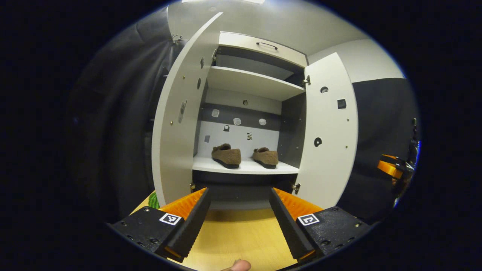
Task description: Grab one shoe with the right hand and put it into the shoe cabinet, grab the other shoe with the left hand and put it into the shoe cabinet; then close the right door with the right hand and the left door with the left hand.
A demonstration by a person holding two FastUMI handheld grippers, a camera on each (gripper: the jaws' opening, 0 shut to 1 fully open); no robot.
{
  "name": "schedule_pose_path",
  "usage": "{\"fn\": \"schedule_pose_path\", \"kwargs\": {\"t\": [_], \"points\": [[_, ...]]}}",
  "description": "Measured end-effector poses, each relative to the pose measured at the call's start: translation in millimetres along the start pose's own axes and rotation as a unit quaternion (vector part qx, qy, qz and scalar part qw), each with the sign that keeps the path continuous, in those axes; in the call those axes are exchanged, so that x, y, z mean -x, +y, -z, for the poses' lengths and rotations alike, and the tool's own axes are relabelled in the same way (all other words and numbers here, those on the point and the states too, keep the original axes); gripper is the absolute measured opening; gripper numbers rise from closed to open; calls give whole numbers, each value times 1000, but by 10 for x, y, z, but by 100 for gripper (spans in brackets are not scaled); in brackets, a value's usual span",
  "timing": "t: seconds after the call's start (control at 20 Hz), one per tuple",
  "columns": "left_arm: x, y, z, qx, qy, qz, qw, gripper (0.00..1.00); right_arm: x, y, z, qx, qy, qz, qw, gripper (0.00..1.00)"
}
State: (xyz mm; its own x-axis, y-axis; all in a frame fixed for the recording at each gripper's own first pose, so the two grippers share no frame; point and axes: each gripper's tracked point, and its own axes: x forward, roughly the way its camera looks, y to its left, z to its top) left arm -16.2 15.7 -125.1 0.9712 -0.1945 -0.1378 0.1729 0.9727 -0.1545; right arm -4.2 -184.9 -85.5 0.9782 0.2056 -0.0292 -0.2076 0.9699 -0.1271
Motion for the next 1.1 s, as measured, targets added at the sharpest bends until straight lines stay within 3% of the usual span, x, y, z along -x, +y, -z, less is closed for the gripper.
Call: {"fn": "schedule_pose_path", "kwargs": {"t": [0.15,0.4,0.5,0.6,0.7,0.75,0.8,0.85,1.1], "points": [[76,48,-25,4,-12,-1,1000,96,-162,-576,56,-38,33,-8,999,98],[125,46,-56,10,-22,-2,1000,96,-473,-1321,24,-78,67,37,994,98],[136,-63,-51,11,-22,17,1000,96,-627,-1506,-49,-90,65,56,992,98],[147,-148,-50,10,-24,35,999,96,-761,-1568,-93,-97,64,67,991,98],[184,-103,-71,-2,-29,26,999,92,-892,-1570,-139,-95,61,78,991,98],[161,-83,-63,-10,-31,23,999,96,-942,-1513,-157,-98,60,76,990,98],[174,-91,-67,-14,-32,23,999,92,-1003,-1454,-184,-101,61,74,990,98],[175,-88,-60,-15,-32,24,999,96,-1053,-1402,-211,-101,62,74,990,98],[287,-81,-58,-17,-37,38,998,96,-1288,-995,-302,-77,68,52,993,98]]}}
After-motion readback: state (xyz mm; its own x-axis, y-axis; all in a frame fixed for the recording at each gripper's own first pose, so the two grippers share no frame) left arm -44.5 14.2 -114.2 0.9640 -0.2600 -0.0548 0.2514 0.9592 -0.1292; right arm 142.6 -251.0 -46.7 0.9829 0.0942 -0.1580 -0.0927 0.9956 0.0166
